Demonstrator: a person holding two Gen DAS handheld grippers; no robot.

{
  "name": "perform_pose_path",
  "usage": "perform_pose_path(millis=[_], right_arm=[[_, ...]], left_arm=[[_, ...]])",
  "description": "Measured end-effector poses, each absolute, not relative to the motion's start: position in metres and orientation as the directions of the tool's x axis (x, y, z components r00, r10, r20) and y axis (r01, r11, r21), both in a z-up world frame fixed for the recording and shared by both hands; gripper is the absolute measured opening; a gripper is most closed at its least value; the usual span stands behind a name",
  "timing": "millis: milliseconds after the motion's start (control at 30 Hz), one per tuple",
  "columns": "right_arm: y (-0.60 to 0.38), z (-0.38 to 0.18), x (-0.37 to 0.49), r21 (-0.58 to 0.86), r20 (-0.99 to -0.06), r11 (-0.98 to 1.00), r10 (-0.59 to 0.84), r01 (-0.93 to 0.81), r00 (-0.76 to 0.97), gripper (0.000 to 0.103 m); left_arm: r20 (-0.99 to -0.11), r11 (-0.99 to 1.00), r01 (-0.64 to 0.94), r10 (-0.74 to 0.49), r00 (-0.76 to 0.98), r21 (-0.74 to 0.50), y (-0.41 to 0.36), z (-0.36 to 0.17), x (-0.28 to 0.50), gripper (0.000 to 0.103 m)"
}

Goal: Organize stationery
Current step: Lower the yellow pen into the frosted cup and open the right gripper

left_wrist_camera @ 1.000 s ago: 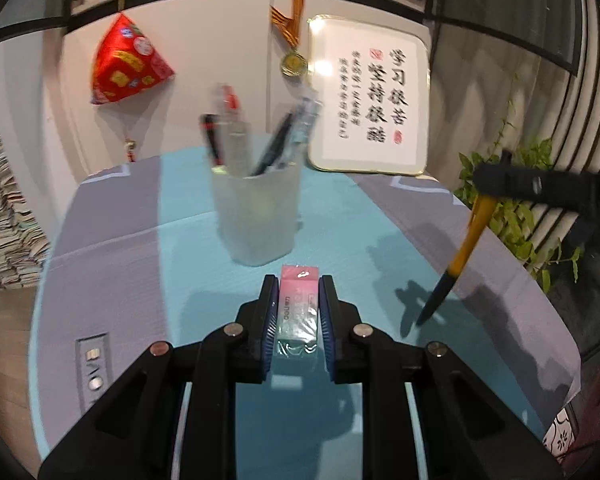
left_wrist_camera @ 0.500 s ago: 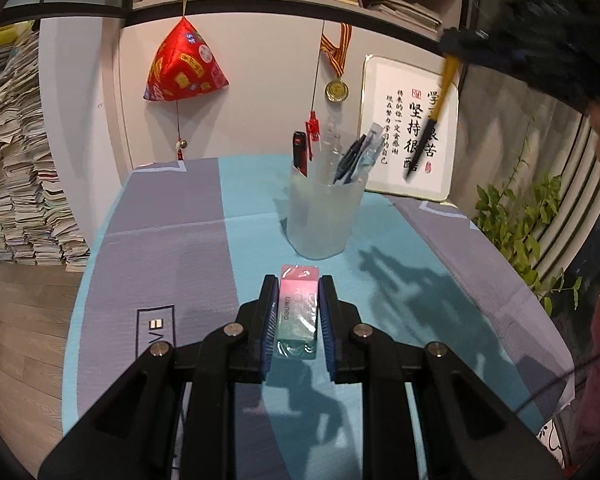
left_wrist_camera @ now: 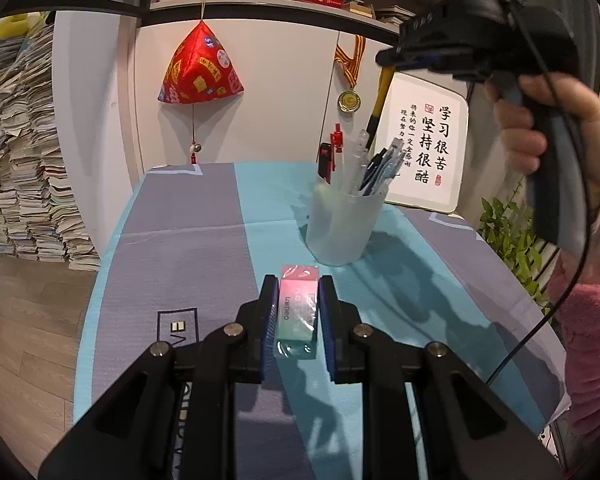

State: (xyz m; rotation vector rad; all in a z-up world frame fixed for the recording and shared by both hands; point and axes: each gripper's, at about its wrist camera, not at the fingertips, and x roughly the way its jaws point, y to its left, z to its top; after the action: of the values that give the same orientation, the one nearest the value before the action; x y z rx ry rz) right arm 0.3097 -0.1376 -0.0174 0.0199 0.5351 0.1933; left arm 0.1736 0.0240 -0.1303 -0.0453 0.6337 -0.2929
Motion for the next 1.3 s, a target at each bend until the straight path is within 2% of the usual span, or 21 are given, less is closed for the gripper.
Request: perform_pose_path(millis=[967, 1300], right_arm=[[-0.136, -0.08, 0.339, 0.066, -0.632, 0.985, 0.167, -0.162, 0.757, 0.011], [-0.138, -0.087, 0.337, 0.07, -0.642, 0.985, 0.167, -0.16, 0.748, 0.011]], left_arm=[[-0.579, 0.954, 0.26, -0.297, 0.76, -0.149, 0.025, -0.133, 0.178, 0.018], [-0.58, 0.953, 0.265, -0.299, 0.757, -0.145, 0.024, -0.131, 0.179, 0.018]])
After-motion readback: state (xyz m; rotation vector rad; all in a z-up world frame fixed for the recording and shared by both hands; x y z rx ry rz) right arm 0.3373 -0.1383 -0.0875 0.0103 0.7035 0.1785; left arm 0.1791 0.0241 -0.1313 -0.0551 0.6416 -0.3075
